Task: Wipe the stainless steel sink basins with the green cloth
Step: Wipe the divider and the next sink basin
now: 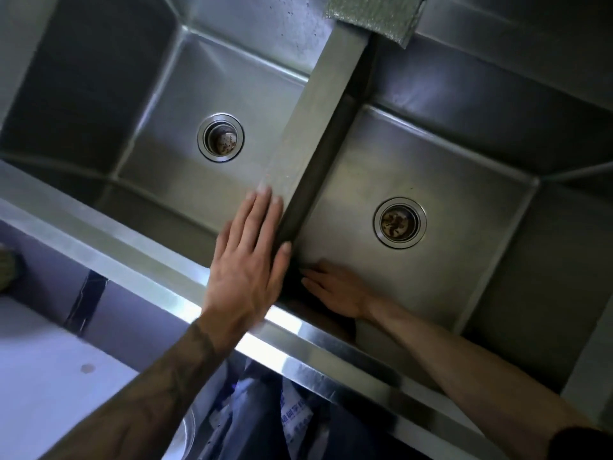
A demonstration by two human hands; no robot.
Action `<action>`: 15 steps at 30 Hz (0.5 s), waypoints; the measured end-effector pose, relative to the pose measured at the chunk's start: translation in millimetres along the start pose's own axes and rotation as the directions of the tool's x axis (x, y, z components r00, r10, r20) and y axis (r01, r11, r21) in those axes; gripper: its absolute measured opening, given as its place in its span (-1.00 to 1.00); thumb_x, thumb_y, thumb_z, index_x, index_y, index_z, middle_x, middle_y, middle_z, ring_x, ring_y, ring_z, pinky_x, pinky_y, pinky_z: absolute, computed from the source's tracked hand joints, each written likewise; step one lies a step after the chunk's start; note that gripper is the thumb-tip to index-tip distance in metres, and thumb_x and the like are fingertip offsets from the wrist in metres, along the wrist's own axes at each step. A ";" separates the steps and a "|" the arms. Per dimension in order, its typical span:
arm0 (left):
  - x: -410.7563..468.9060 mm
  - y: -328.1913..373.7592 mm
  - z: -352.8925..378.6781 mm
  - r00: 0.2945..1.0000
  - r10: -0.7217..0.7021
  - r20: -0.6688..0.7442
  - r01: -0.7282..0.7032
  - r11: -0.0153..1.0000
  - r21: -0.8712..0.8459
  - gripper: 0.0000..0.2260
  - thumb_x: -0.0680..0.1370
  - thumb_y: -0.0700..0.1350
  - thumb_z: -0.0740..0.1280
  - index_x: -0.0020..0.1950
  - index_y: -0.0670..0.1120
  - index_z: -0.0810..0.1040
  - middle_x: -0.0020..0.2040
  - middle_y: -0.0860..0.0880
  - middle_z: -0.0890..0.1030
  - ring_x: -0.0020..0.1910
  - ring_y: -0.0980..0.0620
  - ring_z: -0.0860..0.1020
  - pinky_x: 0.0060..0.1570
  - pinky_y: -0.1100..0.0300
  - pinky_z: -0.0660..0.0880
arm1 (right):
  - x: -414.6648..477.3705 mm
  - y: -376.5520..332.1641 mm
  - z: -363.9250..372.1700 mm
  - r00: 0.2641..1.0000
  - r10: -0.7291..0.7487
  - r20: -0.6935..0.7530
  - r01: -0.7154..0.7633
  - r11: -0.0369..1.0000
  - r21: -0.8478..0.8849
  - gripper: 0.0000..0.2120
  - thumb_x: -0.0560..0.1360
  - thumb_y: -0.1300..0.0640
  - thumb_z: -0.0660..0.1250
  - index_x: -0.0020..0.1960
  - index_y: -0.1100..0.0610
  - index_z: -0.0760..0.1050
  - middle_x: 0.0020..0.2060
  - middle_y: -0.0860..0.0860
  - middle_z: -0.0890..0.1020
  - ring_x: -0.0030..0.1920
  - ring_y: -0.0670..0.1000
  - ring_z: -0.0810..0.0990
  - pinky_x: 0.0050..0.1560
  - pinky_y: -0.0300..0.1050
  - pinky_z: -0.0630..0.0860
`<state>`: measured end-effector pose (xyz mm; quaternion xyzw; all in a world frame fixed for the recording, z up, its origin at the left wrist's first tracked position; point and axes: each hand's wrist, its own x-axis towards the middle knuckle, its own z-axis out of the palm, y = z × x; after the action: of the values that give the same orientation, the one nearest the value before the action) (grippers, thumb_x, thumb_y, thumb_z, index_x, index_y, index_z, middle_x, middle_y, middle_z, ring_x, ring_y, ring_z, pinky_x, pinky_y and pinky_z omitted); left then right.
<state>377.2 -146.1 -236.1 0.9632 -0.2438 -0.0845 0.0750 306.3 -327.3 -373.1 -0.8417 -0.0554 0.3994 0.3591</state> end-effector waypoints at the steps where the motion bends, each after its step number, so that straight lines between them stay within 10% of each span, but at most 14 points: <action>1: -16.6 3.4 0.7 0.999 -0.047 0.020 0.046 0.999 0.018 -0.42 0.77 0.13 -0.01 0.75 -0.10 0.04 0.76 -0.09 0.04 0.75 -0.07 -0.02 0.65 -0.19 0.19 | -9.2 -1.4 -1.9 1.000 -0.028 -0.009 0.028 0.999 0.024 -0.47 0.70 -0.31 -0.09 0.59 -0.20 0.32 0.50 -0.01 0.44 0.45 0.09 0.43 0.47 0.13 0.37; 6: -56.0 34.2 12.9 0.968 -0.248 0.031 0.244 0.964 0.103 -0.36 0.75 0.18 -0.02 0.76 -0.10 -0.03 0.76 -0.08 -0.04 0.75 -0.06 -0.09 0.70 -0.22 0.02 | -53.7 -1.4 -4.9 0.995 -0.090 -0.036 0.094 0.983 0.156 -0.51 0.63 -0.46 -0.19 0.50 -0.49 0.20 0.16 -0.18 0.45 0.15 -0.03 0.56 0.18 0.02 0.52; 11: -56.7 36.3 21.1 0.963 -0.269 -0.019 0.270 0.959 0.090 -0.32 0.73 0.21 0.05 0.76 -0.08 -0.03 0.77 -0.06 -0.02 0.75 -0.05 -0.09 0.71 -0.17 -0.03 | -28.7 12.2 -4.2 0.997 0.059 0.050 -0.060 0.998 0.019 -0.55 0.77 -0.12 0.00 0.61 -0.10 0.33 0.48 0.08 0.45 0.44 0.14 0.45 0.41 -0.03 0.37; 15: -56.4 35.9 22.0 0.961 -0.275 -0.031 0.276 0.958 0.074 -0.31 0.72 0.24 0.02 0.76 -0.08 -0.03 0.77 -0.06 -0.01 0.75 -0.06 -0.09 0.70 -0.19 -0.02 | -70.7 11.0 -8.2 1.000 0.001 0.021 -0.003 0.995 0.096 -0.56 0.70 -0.30 -0.07 0.55 -0.39 0.26 0.42 -0.14 0.47 0.35 -0.09 0.47 0.32 -0.07 0.41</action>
<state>307.4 -152.5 -243.7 0.9907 -0.1098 -0.0750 0.0274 262.3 -366.9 -332.0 -0.8194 -0.0389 0.4108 0.3980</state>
